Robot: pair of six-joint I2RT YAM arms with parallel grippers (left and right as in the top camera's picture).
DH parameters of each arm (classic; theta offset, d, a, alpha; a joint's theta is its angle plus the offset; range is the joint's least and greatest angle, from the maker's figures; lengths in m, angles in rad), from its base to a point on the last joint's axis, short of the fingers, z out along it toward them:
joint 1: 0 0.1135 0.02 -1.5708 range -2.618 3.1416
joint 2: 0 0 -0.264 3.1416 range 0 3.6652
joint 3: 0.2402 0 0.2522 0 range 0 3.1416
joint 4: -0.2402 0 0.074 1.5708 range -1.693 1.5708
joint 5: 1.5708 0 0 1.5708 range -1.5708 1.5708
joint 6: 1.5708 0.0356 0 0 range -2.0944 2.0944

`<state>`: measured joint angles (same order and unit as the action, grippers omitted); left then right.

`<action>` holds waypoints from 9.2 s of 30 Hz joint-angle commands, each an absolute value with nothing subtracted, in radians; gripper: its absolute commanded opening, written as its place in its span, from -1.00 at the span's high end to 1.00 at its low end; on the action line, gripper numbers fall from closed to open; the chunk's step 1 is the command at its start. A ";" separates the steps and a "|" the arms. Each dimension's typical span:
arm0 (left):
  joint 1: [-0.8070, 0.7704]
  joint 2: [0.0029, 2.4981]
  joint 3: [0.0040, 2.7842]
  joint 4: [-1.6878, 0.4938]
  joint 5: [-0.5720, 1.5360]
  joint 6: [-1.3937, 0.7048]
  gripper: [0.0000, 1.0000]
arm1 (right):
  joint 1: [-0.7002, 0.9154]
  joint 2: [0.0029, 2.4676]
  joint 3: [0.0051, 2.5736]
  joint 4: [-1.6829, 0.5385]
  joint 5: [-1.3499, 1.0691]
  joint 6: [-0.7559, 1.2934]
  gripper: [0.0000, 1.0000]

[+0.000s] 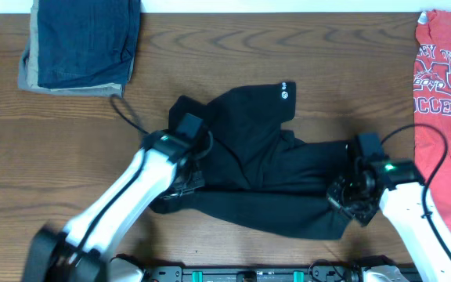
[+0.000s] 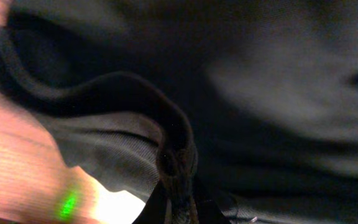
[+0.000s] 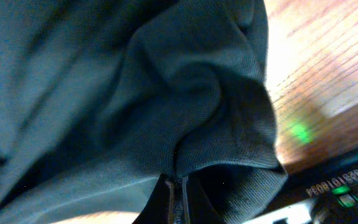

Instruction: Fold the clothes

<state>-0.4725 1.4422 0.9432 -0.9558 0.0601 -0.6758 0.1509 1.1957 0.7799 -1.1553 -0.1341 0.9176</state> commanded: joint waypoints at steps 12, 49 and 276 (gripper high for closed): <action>-0.472 0.749 1.075 -1.047 0.033 -0.557 -0.06 | 0.114 1.188 1.212 -1.389 -0.016 0.794 0.98; -0.493 1.707 0.991 -0.739 0.277 -0.960 -0.24 | 0.115 1.162 1.261 -1.430 0.027 0.776 0.96; -0.487 1.228 0.915 -1.130 -0.061 -0.782 0.88 | 0.204 1.294 0.764 -1.195 -0.182 0.702 -0.53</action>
<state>-0.4927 1.2404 0.9222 -1.1198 -0.0044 -0.8009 0.1944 1.2953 0.7910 -1.2129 -0.1608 0.6888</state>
